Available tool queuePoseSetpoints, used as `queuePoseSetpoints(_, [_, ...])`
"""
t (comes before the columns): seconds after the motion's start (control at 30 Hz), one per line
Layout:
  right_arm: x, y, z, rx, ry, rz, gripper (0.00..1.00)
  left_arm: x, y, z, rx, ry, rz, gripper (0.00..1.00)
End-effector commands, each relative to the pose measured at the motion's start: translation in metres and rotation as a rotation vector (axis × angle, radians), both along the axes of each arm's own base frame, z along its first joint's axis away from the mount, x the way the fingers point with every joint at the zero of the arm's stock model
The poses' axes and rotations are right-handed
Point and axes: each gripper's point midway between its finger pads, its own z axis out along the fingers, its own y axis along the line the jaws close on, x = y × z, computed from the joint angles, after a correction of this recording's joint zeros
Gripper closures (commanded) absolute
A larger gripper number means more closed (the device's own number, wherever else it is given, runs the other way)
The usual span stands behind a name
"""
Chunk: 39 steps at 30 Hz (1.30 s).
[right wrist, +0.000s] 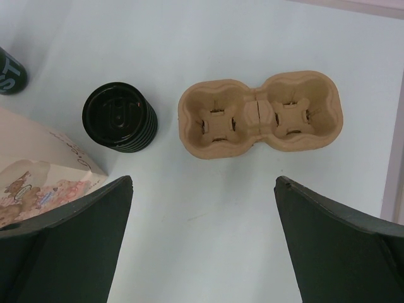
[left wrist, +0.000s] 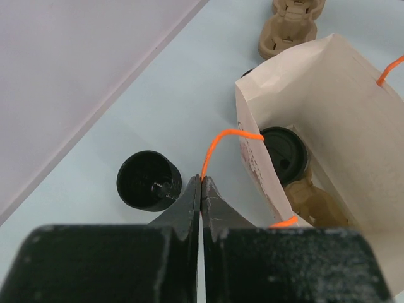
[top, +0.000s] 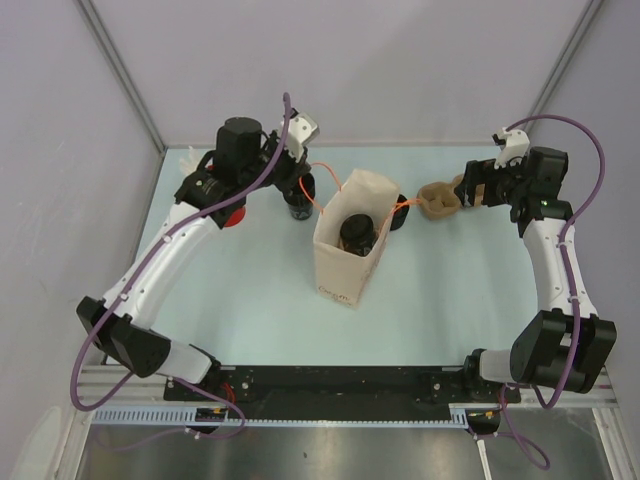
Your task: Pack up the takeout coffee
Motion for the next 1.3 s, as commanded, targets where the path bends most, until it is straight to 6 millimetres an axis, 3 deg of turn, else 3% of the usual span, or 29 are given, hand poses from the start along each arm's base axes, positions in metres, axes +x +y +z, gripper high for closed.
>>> queuePoseSetpoints(0.0, [0.003, 0.001, 0.003, 0.005, -0.017, 0.012, 0.0, -0.013, 0.012, 0.029, -0.043, -0.075, 0.019, 1.0])
queuePoseSetpoints(0.33, [0.003, 0.001, 0.002, 0.01, -0.013, 0.014, 0.0, -0.028, 0.025, 0.029, -0.054, -0.082, 0.048, 1.0])
queuePoseSetpoints(0.63, [0.003, 0.001, 0.001, 0.01, -0.01, 0.012, 0.0, -0.029, 0.026, 0.022, -0.043, -0.069, 0.046, 0.97])
queuePoseSetpoints(0.67, [0.003, 0.0, 0.002, 0.009, -0.013, 0.011, 0.01, -0.029, 0.026, 0.022, -0.043, -0.072, 0.047, 0.91])
queuePoseSetpoints(0.7, [0.003, 0.001, 0.001, 0.011, -0.009, 0.012, 0.0, -0.029, 0.027, 0.021, -0.039, -0.073, 0.049, 0.76])
queuePoseSetpoints(0.8, [0.003, 0.0, 0.001, 0.011, -0.01, 0.012, 0.0, -0.028, 0.03, 0.023, -0.035, -0.085, 0.068, 0.46])
queuePoseSetpoints(1.0, [0.002, 0.001, 0.002, 0.014, -0.011, 0.017, 0.0, -0.033, 0.045, 0.043, -0.034, -0.144, 0.113, 0.07])
queuePoseSetpoints(1.07, [0.002, 0.001, 0.003, 0.014, -0.014, 0.017, 0.0, -0.035, 0.054, 0.046, -0.03, -0.145, 0.133, 0.01])
queuePoseSetpoints(1.27, [0.0, 0.004, 0.005, 0.022, -0.018, 0.025, 0.0, -0.037, 0.098, 0.054, -0.055, -0.165, 0.241, 0.0])
